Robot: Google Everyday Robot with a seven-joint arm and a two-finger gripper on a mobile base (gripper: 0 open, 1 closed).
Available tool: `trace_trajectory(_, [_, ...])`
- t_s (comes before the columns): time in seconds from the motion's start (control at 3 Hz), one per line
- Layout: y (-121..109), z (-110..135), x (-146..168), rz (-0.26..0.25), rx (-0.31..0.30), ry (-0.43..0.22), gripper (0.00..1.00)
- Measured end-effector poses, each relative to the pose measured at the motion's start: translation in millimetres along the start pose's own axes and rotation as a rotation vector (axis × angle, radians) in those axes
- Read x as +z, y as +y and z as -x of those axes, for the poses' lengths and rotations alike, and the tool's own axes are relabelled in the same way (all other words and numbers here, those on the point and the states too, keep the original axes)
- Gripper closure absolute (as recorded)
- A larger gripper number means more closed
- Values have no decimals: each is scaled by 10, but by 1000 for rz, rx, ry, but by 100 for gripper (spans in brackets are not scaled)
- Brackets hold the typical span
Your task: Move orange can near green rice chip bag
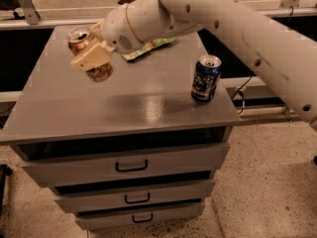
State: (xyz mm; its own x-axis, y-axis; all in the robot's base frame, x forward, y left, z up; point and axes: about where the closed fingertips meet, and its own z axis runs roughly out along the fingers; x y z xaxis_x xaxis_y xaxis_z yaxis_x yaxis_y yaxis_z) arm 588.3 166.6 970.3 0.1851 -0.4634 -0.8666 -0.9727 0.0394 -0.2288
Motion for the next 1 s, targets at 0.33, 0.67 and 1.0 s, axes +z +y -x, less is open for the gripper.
trace_trajectory(0.33, [-333,-114,-570,-121,-34,59,100])
trace_trajectory(0.67, [-668,-245,-963,-232,-71,100,100])
trace_trajectory(1.0, [-995,-448,-1202,-328,-80,126,100])
